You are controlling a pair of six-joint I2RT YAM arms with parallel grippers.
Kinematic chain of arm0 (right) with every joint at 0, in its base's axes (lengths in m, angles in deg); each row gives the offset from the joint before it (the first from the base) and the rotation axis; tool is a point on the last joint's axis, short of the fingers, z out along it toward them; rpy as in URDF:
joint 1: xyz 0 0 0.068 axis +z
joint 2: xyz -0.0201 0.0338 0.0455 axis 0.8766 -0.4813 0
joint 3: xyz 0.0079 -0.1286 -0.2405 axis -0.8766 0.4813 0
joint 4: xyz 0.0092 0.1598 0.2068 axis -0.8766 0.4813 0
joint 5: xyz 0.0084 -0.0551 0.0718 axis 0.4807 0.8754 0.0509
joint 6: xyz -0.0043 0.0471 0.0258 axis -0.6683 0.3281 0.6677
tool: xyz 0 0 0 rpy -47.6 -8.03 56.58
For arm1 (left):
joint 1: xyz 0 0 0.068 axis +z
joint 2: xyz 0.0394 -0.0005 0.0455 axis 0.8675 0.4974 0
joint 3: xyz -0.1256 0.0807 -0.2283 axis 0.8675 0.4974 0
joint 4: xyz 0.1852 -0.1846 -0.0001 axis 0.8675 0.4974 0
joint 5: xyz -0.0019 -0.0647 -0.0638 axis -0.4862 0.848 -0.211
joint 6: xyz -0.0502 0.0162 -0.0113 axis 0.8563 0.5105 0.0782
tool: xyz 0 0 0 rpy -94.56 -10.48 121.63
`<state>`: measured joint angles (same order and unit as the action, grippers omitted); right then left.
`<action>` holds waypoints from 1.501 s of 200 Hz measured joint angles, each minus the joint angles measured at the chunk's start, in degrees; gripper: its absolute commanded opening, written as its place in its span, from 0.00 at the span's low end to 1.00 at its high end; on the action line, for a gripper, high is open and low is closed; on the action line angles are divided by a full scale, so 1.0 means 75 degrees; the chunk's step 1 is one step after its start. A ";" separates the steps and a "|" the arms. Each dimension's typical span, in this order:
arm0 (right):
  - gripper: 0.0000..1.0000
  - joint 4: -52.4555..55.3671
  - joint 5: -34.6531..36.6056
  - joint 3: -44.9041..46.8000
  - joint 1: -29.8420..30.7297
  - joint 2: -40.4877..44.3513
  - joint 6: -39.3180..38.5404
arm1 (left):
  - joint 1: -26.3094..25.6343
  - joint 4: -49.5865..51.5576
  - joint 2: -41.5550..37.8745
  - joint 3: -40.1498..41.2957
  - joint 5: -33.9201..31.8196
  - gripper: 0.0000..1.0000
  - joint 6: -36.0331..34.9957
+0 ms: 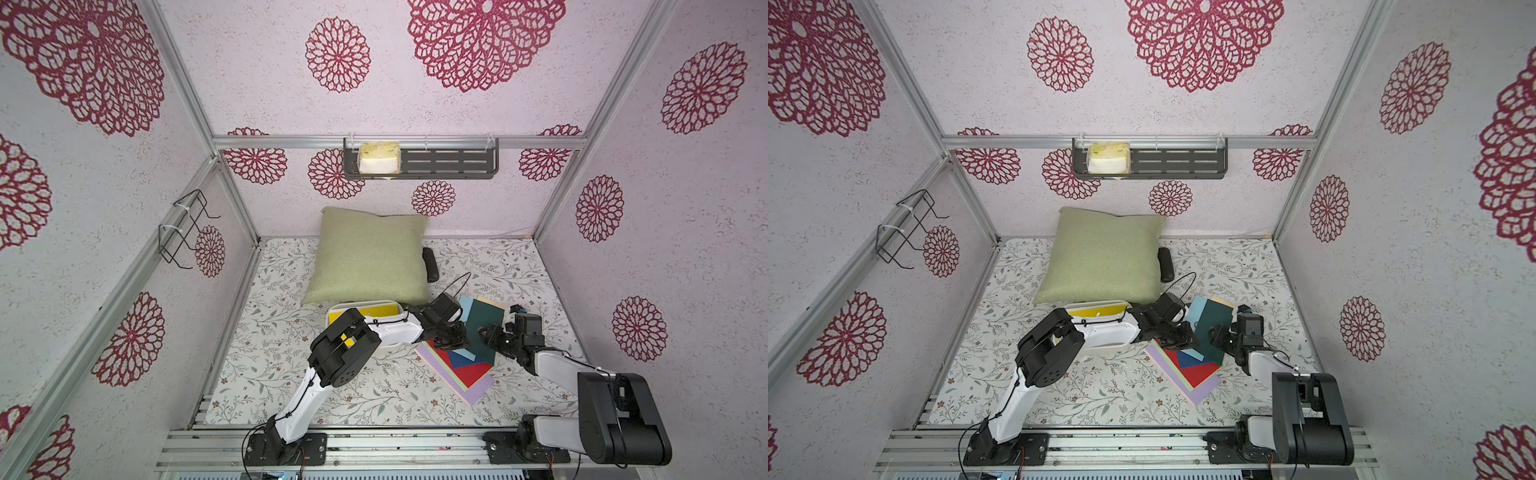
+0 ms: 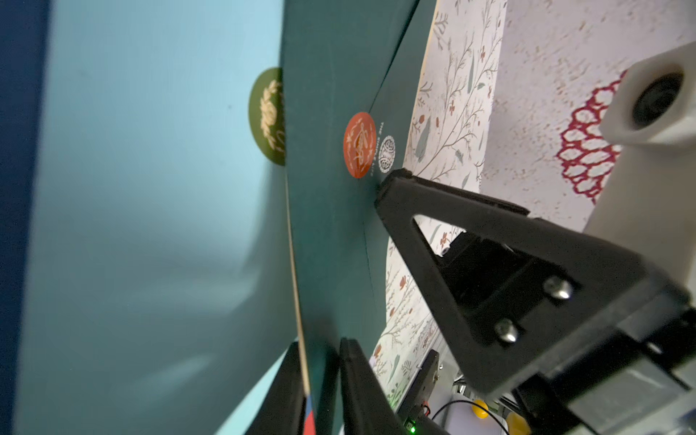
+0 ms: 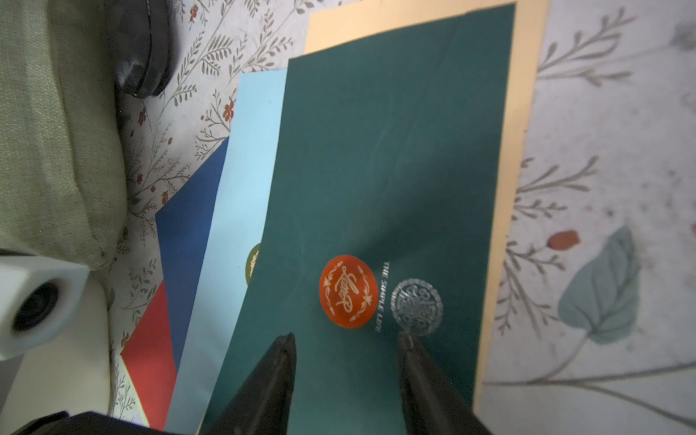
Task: Put the sealed envelopes into the storage box
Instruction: Pick up the envelope from the center of the board.
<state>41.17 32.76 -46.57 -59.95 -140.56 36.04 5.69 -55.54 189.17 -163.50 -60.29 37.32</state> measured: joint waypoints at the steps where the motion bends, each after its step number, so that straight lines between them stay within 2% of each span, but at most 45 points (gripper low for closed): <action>1: 0.50 0.0000 0.0000 0.0000 0.0000 0.0000 -0.0003 | -0.0003 0.0006 -0.0006 0.0000 -0.0003 0.30 -0.0006; 39: 0.50 0.0000 0.0000 0.0000 0.0000 0.0000 -0.0003 | -0.0050 0.0245 -0.0102 0.0012 -0.0050 0.34 -0.0073; 103: 0.50 -0.0003 -0.0003 0.0006 0.0000 0.0000 -0.0003 | -0.0137 0.0184 -0.0189 0.0216 0.0012 0.31 0.0000; 127: 0.50 -0.0003 -0.0006 0.0006 0.0000 0.0000 -0.0003 | -0.0154 0.0192 -0.0227 0.0216 0.0023 0.27 0.0000; 155: 0.50 -0.0006 -0.0006 0.0006 0.0000 0.0000 -0.0003 | -0.0154 0.0224 -0.0321 0.0181 0.0023 0.18 -0.0003; 280: 0.51 -0.0044 -0.0035 0.0012 0.0000 0.0000 -0.0003 | -0.0166 0.0793 -0.0306 -0.0513 -0.0143 0.17 -0.0093; 300: 0.51 -0.0052 -0.0044 0.0015 0.0000 0.0000 0.0000 | -0.0163 0.0831 -0.0289 -0.0513 -0.0204 0.20 -0.0090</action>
<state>40.77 32.43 -46.46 -59.95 -140.56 36.04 4.47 -49.31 187.01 -167.35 -61.82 36.64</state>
